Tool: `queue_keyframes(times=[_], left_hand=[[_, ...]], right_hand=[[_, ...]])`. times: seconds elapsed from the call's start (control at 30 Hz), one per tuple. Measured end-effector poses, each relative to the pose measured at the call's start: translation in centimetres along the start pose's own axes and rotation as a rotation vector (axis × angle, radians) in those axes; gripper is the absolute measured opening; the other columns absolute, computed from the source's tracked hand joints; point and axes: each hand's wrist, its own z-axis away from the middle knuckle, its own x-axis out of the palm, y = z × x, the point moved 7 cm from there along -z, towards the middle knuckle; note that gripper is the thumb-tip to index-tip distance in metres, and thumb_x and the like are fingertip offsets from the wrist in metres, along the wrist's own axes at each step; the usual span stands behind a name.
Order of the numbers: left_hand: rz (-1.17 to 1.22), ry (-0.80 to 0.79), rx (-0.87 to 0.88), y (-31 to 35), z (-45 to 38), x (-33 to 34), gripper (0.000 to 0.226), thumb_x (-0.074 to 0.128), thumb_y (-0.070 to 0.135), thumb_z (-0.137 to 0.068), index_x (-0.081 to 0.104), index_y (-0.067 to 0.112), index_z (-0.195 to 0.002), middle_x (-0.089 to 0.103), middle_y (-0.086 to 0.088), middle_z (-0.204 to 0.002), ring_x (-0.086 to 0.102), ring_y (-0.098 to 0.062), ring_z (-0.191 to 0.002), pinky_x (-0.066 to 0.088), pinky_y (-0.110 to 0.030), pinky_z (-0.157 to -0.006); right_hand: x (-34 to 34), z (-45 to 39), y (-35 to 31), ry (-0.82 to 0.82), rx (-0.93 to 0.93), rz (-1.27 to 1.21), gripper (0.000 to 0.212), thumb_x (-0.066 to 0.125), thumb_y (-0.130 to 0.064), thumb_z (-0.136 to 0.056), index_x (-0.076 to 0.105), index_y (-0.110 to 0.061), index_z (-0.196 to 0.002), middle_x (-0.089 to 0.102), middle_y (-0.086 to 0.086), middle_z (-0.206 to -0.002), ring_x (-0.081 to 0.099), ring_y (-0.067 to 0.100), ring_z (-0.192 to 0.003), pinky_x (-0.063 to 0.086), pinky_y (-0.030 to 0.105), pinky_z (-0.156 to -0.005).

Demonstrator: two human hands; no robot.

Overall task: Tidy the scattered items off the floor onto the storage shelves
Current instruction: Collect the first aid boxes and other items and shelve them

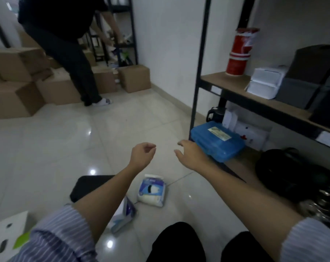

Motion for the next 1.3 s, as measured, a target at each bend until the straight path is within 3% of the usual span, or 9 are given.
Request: queue_keyframes(times=[0.33, 0.4, 0.57, 0.73, 0.83, 0.93, 1.03, 1.13, 1.3], left_hand=[[-0.071, 0.088, -0.312, -16.7, 8.0, -9.5, 0.022, 0.065, 0.014, -0.092, 0.069, 0.007, -0.112, 0.071, -0.006, -0.108, 0.064, -0.014, -0.098, 0.047, -0.015, -0.078], [-0.057, 0.147, -0.366, -18.7, 9.0, -11.7, 0.021, 0.064, 0.014, -0.092, 0.069, 0.009, -0.112, 0.070, -0.005, -0.109, 0.064, -0.016, -0.100, 0.047, -0.010, -0.069], [0.033, 0.254, -0.512, -21.1, 10.5, -15.0, 0.020, 0.059, 0.016, -0.095, 0.068, 0.011, -0.113, 0.068, -0.008, -0.114, 0.062, -0.015, -0.095, 0.048, -0.024, -0.082], [0.243, 0.250, -0.734, -22.5, 12.1, -13.8, 0.013, 0.052, 0.021, -0.100, 0.060, 0.019, -0.110, 0.063, 0.000, -0.090, 0.059, -0.007, -0.072, 0.042, -0.017, -0.055], [0.381, 0.293, -0.900, -25.0, 12.8, -11.4, 0.004, 0.053, 0.019, -0.099, 0.057, 0.017, -0.100, 0.057, 0.001, -0.079, 0.057, -0.010, -0.067, 0.040, -0.023, -0.052], [0.525, 0.365, -1.028, -27.7, 13.7, -8.5, 0.011, 0.057, 0.017, -0.096, 0.063, 0.009, -0.099, 0.066, -0.010, -0.096, 0.063, -0.022, -0.080, 0.053, -0.034, -0.067], [0.636, 0.392, -1.162, -30.4, 15.2, -5.6, 0.037, 0.059, 0.020, -0.096, 0.053, 0.005, -0.129, 0.061, -0.016, -0.123, 0.059, -0.031, -0.105, 0.050, -0.043, -0.095], [0.761, 0.411, -1.216, -32.5, 16.1, -2.7, 0.044, 0.059, 0.020, -0.097, 0.044, 0.008, -0.137, 0.055, -0.014, -0.131, 0.054, -0.032, -0.106, 0.046, -0.040, -0.087], [0.880, 0.489, -1.248, -35.2, 16.0, 0.1, 0.048, 0.065, 0.026, -0.093, 0.045, 0.014, -0.134, 0.053, -0.009, -0.137, 0.049, -0.035, -0.126, 0.044, -0.043, -0.098]], right_hand=[[13.1, -0.9, -9.7, -0.335, -0.083, -0.053, 0.042, 0.056, -0.034, -0.097, 0.056, -0.012, -0.132, 0.062, 0.010, -0.125, 0.059, 0.024, -0.110, 0.048, 0.034, -0.094], [14.5, -1.0, -11.7, -0.403, -0.115, -0.057, 0.043, 0.055, -0.034, -0.097, 0.054, -0.012, -0.134, 0.064, 0.010, -0.120, 0.060, 0.023, -0.108, 0.048, 0.033, -0.093], [17.2, -1.4, -14.9, -0.533, -0.172, -0.009, 0.046, 0.056, -0.033, -0.097, 0.048, -0.012, -0.138, 0.059, 0.011, -0.127, 0.057, 0.023, -0.111, 0.045, 0.028, -0.090], [19.9, -1.7, -16.1, -0.588, -0.182, 0.011, 0.044, 0.057, -0.031, -0.097, 0.050, -0.011, -0.136, 0.058, 0.012, -0.129, 0.056, 0.024, -0.113, 0.044, 0.027, -0.089], [22.3, -2.0, -16.1, -0.642, -0.207, 0.041, 0.043, 0.057, -0.026, -0.098, 0.050, -0.010, -0.137, 0.055, 0.013, -0.134, 0.055, 0.025, -0.117, 0.043, 0.027, -0.090], [25.3, -2.8, -15.3, -0.681, -0.207, 0.044, 0.043, 0.056, -0.023, -0.097, 0.051, -0.009, -0.136, 0.055, 0.014, -0.135, 0.054, 0.027, -0.119, 0.042, 0.028, -0.094], [29.2, -3.4, -13.8, -0.734, -0.170, 0.038, 0.042, 0.057, -0.024, -0.095, 0.053, -0.009, -0.134, 0.057, 0.014, -0.133, 0.055, 0.027, -0.118, 0.043, 0.028, -0.094], [33.2, -3.6, -11.9, -0.775, -0.135, 0.043, 0.043, 0.058, -0.028, -0.095, 0.053, -0.009, -0.134, 0.057, 0.013, -0.133, 0.055, 0.026, -0.117, 0.040, 0.023, -0.087], [39.1, -4.2, -8.5, -0.768, -0.023, 0.014, 0.051, 0.059, -0.032, -0.094, 0.046, -0.007, -0.137, 0.052, 0.014, -0.138, 0.051, 0.030, -0.122, 0.041, 0.029, -0.095]])
